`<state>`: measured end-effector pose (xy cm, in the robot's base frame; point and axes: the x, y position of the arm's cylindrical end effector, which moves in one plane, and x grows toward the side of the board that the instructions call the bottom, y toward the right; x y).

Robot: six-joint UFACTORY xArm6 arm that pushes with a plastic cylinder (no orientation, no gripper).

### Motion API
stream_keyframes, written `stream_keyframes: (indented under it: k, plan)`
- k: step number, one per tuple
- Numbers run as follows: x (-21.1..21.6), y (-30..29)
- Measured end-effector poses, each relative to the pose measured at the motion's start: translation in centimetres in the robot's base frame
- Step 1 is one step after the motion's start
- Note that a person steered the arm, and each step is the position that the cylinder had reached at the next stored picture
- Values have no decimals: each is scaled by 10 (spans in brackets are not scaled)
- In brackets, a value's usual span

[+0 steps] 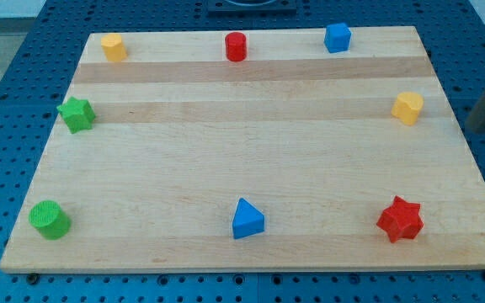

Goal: Slightly move the heart to the left

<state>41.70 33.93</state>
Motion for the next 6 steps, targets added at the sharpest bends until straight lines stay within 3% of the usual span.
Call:
stream_keyframes:
  k: [1, 3, 4, 5, 6]
  plan:
    - [-20, -8]
    - [-4, -150]
    - [-12, -248]
    - [-8, -292]
    - [11, -255]
